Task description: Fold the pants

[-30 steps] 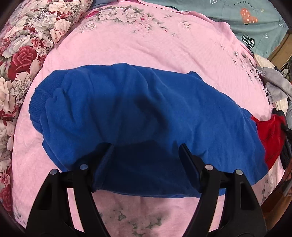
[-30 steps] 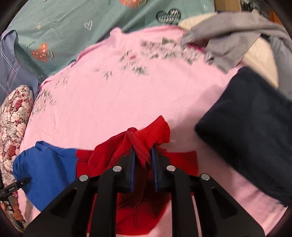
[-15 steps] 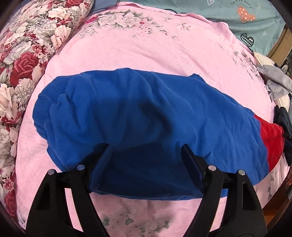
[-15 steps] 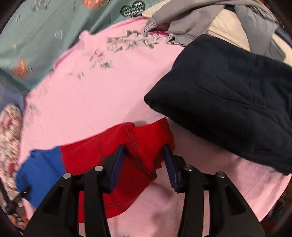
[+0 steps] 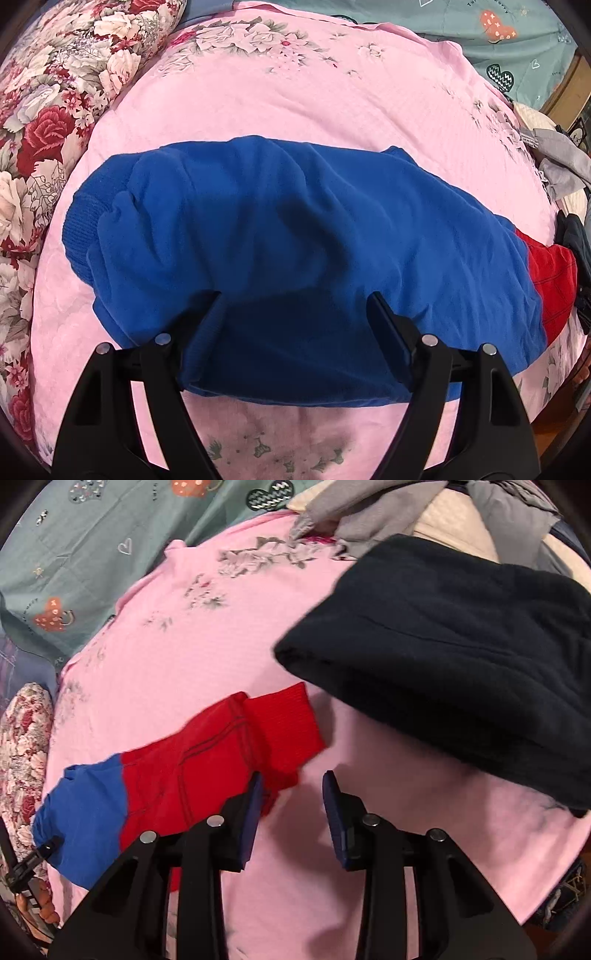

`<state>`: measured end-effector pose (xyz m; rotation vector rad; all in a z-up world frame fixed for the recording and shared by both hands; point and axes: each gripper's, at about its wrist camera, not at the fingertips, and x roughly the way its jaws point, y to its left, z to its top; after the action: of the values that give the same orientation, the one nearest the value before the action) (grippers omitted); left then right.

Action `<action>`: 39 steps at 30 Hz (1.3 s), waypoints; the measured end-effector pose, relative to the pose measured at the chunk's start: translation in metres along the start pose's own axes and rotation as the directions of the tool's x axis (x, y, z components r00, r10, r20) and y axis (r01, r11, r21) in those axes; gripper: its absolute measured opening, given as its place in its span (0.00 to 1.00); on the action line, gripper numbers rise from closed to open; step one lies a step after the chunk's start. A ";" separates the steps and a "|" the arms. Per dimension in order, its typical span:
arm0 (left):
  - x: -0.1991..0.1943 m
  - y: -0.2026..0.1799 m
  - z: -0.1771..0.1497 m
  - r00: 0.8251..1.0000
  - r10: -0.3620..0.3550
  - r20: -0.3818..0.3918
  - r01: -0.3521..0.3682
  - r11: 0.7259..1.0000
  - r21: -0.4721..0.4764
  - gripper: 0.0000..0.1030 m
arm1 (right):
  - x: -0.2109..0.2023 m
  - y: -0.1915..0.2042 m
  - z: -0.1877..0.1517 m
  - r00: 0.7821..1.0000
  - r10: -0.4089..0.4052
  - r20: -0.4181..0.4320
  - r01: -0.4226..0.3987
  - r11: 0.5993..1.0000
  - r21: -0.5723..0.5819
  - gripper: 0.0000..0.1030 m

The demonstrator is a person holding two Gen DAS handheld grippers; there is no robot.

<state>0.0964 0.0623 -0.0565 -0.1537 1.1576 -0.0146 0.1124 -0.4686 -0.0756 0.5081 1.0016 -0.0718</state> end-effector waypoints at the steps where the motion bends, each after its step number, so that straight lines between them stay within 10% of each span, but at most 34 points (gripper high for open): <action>1: 0.000 0.000 0.000 1.000 0.000 0.001 0.000 1.000 -0.002 0.78 | 0.005 0.000 0.003 1.000 0.028 -0.010 -0.028 0.999 0.026 0.35; 7: 0.002 -0.002 0.000 1.000 0.009 -0.003 -0.009 1.000 0.001 0.80 | 0.019 0.018 0.011 0.999 -0.034 -0.041 0.033 0.999 -0.017 0.48; 13: 0.003 -0.002 0.001 1.000 0.005 -0.006 -0.005 1.000 -0.001 0.82 | 0.017 0.008 0.013 0.991 0.128 -0.031 -0.126 0.989 0.074 0.19; 23: 0.001 0.000 0.002 1.000 -0.016 -0.008 0.016 1.000 -0.007 0.82 | -0.009 0.009 0.003 0.963 -0.271 0.005 0.270 0.958 -0.093 0.13; 26: -0.008 0.002 0.001 1.000 -0.027 0.005 0.027 1.000 -0.012 0.82 | -0.027 0.018 0.002 0.936 -0.343 0.077 0.350 0.931 -0.104 0.42; 29: -0.023 0.006 0.001 0.997 -0.048 0.052 0.049 0.999 -0.013 0.82 | -0.060 0.050 -0.005 0.955 -0.229 0.187 0.266 0.942 -0.204 0.43; 32: -0.026 0.006 0.000 0.995 -0.062 0.073 0.063 0.998 -0.014 0.82 | -0.051 0.073 -0.016 0.990 -0.097 0.098 0.122 0.950 -0.288 0.44; 39: -0.012 0.016 -0.011 0.996 -0.080 0.026 0.081 0.996 -0.024 0.82 | 0.005 0.074 -0.037 0.975 -0.218 -0.041 0.195 0.929 -0.315 0.44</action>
<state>0.0804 0.0776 -0.0523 -0.2220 1.1264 -0.0692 0.1076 -0.3863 -0.0682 0.1167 1.1145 -0.0824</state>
